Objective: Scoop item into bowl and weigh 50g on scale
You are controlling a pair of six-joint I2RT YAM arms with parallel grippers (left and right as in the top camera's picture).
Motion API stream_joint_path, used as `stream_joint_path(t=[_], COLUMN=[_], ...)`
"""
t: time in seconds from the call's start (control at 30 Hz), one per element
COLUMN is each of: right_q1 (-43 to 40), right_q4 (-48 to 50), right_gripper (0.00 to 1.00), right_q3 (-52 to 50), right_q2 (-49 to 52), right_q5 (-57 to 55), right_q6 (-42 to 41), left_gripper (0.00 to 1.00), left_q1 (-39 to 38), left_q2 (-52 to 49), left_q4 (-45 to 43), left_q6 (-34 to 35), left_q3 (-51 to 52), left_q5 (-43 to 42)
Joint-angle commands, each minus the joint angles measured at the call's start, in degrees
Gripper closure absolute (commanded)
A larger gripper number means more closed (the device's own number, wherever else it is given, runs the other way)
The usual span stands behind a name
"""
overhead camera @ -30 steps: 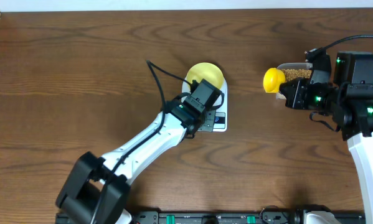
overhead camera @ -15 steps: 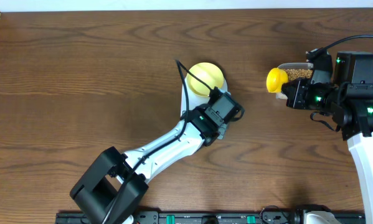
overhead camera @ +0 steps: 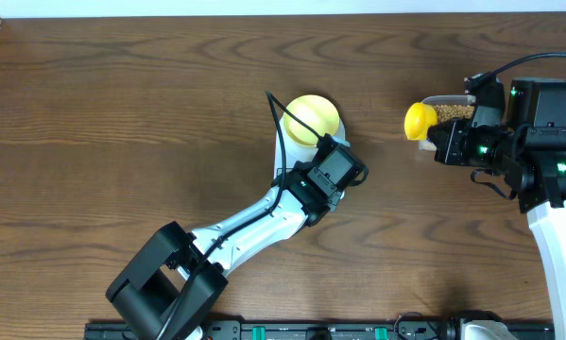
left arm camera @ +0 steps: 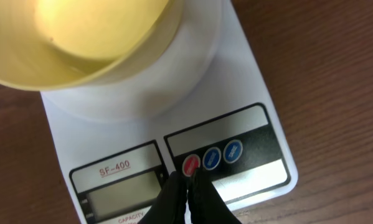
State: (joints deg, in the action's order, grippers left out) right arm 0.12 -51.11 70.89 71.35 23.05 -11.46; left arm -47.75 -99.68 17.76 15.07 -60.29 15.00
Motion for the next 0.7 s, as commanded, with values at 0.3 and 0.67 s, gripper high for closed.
stream_joint_path(t=[0.3,0.67], right_q1=[-0.4,-0.4], right_q4=[0.1,0.1], right_gripper=[0.99,0.99], right_q3=[0.6,0.6], right_q2=[-0.2,-0.2], right_q5=[-0.5,-0.5], right_q6=[1.7,1.7], left_gripper=[0.93,0.92], left_q1=[0.2,0.2], left_q2=[-4.4,-5.6], left_q4=[-0.6,-1.6], left_q6=[-1.1,-1.1], left_q3=[0.6,0.6], left_q5=[0.9,0.7])
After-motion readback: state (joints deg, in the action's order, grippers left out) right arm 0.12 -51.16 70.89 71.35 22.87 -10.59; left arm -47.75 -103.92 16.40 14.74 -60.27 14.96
